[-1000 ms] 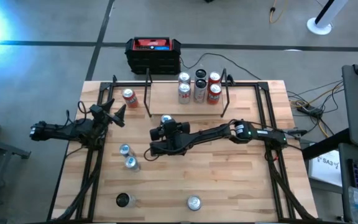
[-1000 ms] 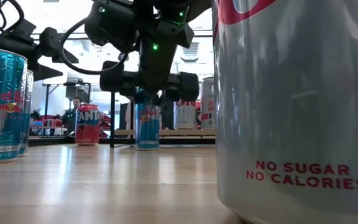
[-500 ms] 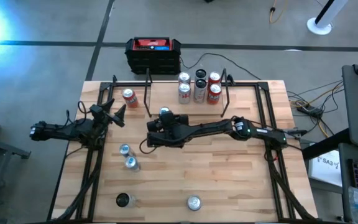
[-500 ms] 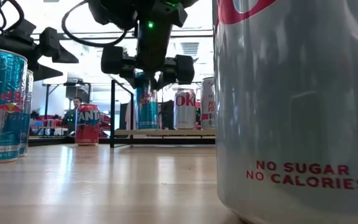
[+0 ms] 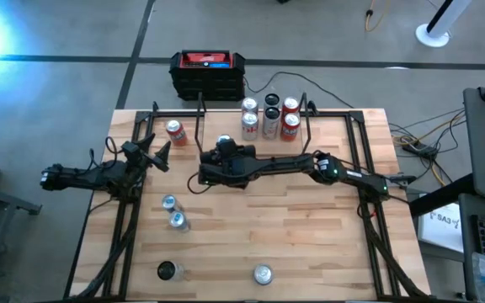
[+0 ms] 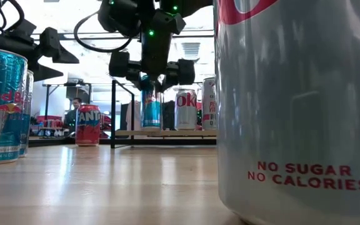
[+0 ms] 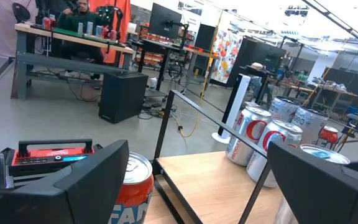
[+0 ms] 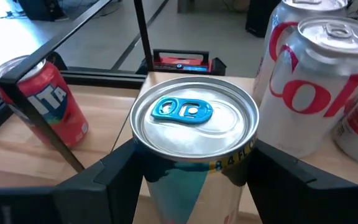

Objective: Place canned beverage on shelf
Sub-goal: Put the bottom blue soda can on the shelf

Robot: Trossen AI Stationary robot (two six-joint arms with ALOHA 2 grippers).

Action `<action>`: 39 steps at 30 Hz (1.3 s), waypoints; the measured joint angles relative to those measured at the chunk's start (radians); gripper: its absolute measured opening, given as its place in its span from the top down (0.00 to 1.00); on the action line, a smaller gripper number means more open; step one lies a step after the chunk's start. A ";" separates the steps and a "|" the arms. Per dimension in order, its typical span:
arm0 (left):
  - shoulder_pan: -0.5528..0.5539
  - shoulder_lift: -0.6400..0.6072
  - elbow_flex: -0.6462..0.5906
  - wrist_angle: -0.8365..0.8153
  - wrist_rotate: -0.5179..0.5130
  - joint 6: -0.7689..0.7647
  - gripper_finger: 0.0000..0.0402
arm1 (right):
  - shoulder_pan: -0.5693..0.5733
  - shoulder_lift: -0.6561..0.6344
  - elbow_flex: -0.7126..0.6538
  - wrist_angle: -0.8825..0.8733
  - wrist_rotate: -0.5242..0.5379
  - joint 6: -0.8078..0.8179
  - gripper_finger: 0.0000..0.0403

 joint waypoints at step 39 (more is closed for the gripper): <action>0.000 0.000 0.000 0.000 0.000 0.000 0.08 | -0.070 0.030 0.023 0.090 0.033 -0.054 0.43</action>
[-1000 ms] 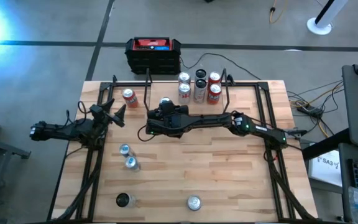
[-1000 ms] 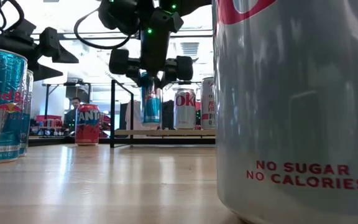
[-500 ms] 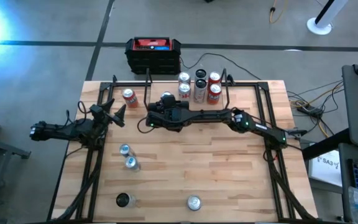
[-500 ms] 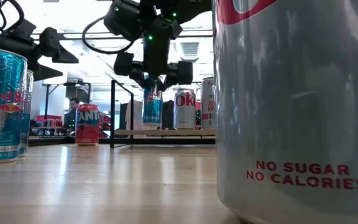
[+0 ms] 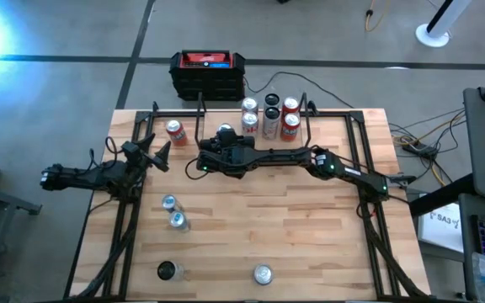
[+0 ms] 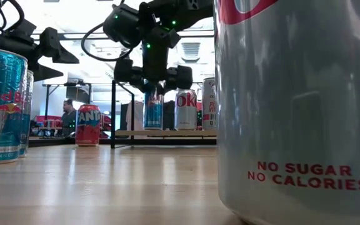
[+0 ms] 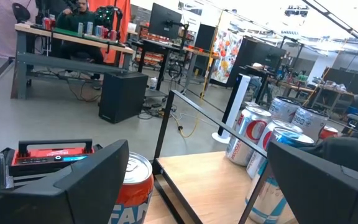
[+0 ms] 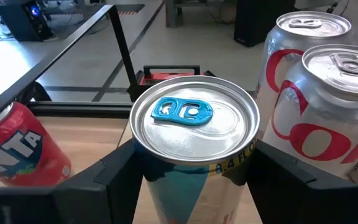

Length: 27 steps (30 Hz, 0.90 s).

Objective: Place canned beverage on shelf
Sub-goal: Put the bottom blue soda can on the shelf

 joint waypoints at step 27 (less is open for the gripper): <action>0.000 0.000 0.000 0.000 0.000 0.000 0.08 | 0.080 0.004 0.000 0.007 0.190 -0.119 0.01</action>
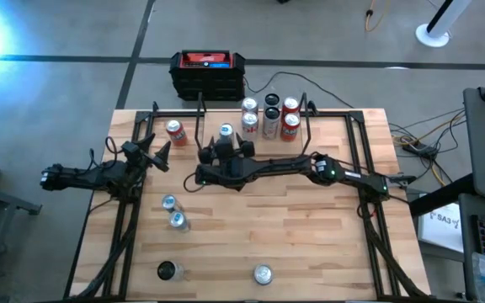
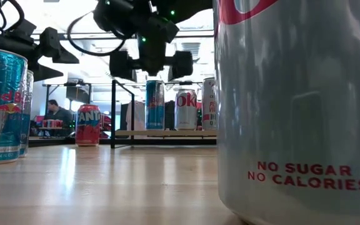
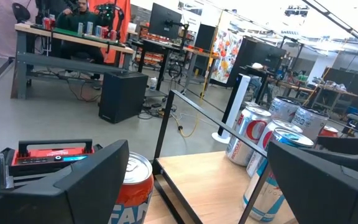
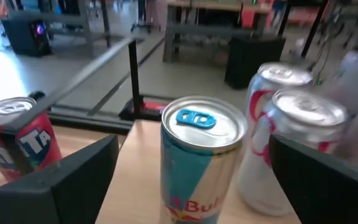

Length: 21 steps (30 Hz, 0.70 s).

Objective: Place canned beverage on shelf
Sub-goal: Put the bottom blue soda can on the shelf

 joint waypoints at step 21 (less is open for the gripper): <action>0.000 0.000 0.000 0.000 0.000 0.000 0.08 | 0.127 0.062 -0.003 -0.019 0.243 0.081 0.01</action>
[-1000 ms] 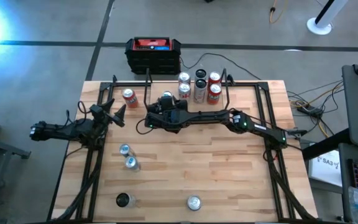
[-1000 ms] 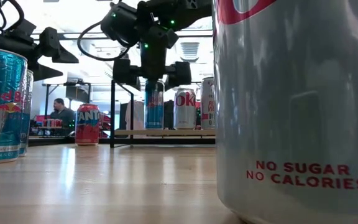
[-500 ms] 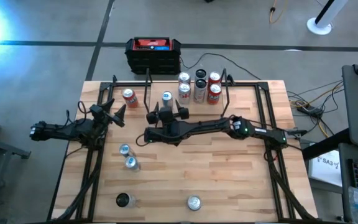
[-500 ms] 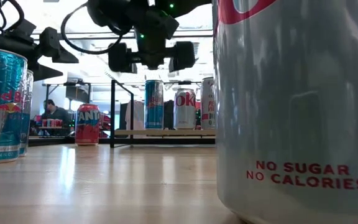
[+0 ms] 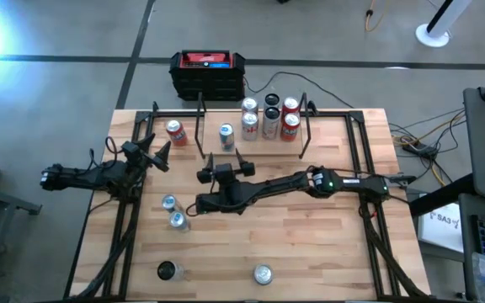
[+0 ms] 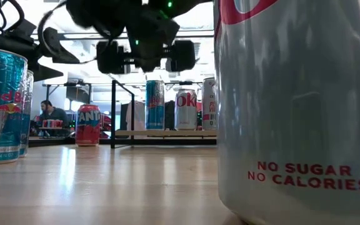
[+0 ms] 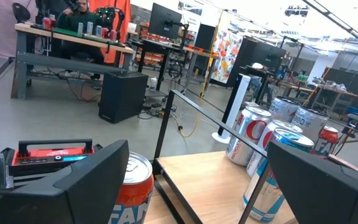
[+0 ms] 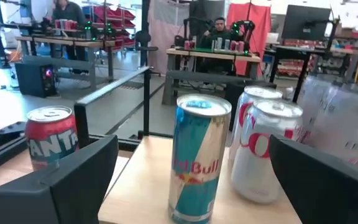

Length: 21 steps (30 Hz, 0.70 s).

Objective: Place canned beverage on shelf
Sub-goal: Put the bottom blue soda can on the shelf

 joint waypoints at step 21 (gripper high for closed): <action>0.000 0.000 0.000 0.000 0.000 0.000 0.08 | -0.071 0.052 -0.008 -0.052 -0.077 0.182 0.01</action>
